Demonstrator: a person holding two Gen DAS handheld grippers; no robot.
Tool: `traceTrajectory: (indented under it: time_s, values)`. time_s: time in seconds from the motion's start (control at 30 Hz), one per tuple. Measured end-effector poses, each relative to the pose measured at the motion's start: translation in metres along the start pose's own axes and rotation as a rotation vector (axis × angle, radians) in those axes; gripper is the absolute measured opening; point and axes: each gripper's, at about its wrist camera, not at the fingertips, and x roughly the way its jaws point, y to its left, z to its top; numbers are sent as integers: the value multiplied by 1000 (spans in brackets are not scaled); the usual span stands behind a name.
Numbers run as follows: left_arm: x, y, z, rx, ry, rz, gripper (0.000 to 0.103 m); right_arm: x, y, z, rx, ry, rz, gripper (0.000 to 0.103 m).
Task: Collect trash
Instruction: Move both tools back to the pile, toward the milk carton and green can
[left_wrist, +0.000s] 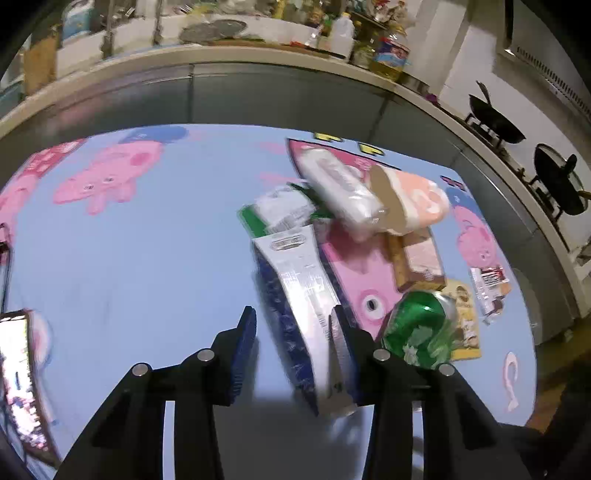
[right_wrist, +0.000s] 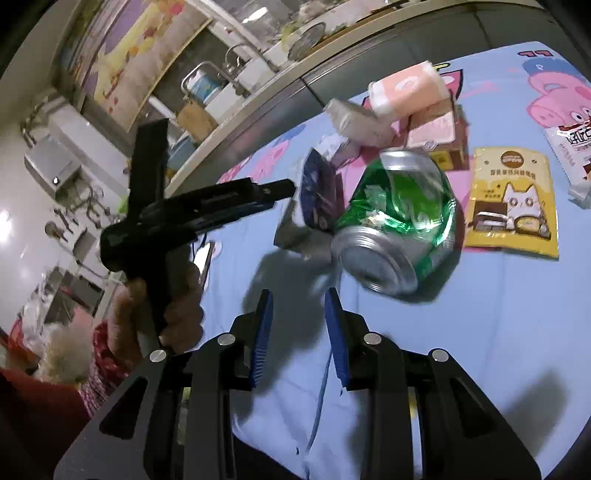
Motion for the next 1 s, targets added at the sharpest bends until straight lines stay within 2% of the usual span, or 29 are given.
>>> traceTrajectory:
  time_s: [0.1, 0.37, 0.57, 0.7, 0.87, 1.0]
  values:
    - [-8, 12, -6, -2, -7, 44, 41, -3, -2, -4, 27, -5, 3, 29]
    - [-16, 29, -12, 5, -15, 85, 41, -26, -14, -2, 100, -60, -11, 29]
    - [-22, 32, -11, 22, -43, 116, 50, -44, -22, 2, 117, -103, -42, 30]
    - [-22, 32, -11, 29, -46, 123, 51, -53, -33, 6, 144, -135, -54, 31]
    - [-20, 32, -9, 29, -38, 112, 54, -56, -42, 8, 169, -149, -68, 31]
    - [-21, 38, -8, 2, -21, 25, 60, -52, -48, 6, 199, -143, -72, 31]
